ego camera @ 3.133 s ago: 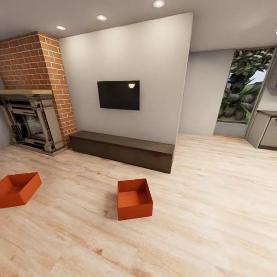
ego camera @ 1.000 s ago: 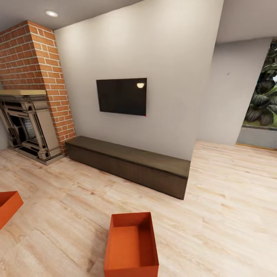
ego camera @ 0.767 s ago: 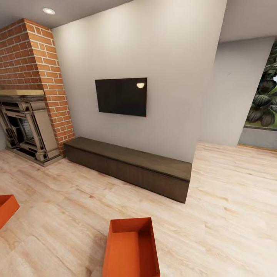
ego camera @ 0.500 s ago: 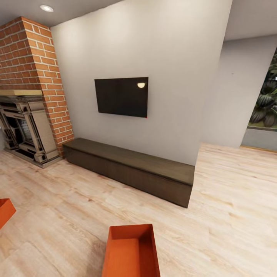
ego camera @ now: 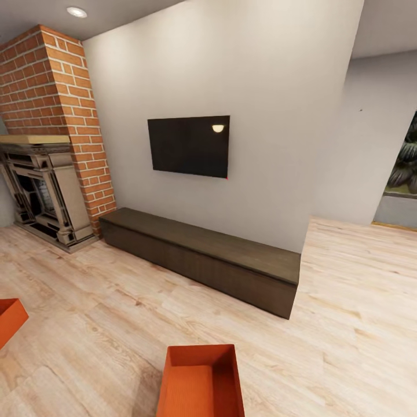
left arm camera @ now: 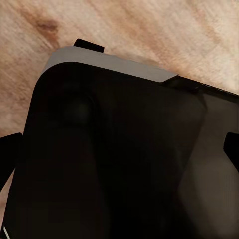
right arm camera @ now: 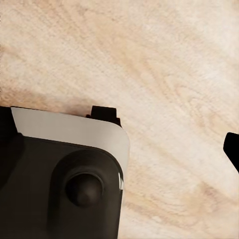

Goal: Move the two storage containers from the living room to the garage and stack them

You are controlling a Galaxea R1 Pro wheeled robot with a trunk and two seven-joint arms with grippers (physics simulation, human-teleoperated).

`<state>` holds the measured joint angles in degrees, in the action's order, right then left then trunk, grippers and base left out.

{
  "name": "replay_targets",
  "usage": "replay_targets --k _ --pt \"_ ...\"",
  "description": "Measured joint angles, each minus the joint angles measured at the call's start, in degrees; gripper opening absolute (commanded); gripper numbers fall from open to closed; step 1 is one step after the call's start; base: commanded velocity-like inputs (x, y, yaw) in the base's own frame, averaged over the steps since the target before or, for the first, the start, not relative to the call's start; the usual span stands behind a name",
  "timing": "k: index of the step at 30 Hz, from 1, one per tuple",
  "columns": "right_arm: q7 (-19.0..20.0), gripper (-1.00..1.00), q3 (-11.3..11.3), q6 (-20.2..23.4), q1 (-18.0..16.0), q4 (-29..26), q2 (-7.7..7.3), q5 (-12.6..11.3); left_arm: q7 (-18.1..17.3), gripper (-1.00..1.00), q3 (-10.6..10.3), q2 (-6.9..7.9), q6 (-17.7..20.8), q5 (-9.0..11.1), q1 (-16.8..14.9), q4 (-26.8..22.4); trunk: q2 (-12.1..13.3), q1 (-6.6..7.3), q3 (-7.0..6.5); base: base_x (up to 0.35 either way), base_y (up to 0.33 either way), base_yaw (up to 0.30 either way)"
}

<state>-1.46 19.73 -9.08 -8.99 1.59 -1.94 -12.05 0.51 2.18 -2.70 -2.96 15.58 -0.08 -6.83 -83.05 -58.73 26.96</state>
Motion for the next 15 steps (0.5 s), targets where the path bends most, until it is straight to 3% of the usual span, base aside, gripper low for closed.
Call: replay_targets --k 15 --pt "-0.09 1.0 0.0 -0.02 0.0 0.0 -0.05 0.0 0.03 1.0 0.05 0.0 0.0 0.0 0.0 -0.01 0.0 0.0 0.0 0.001 0.0 0.057"
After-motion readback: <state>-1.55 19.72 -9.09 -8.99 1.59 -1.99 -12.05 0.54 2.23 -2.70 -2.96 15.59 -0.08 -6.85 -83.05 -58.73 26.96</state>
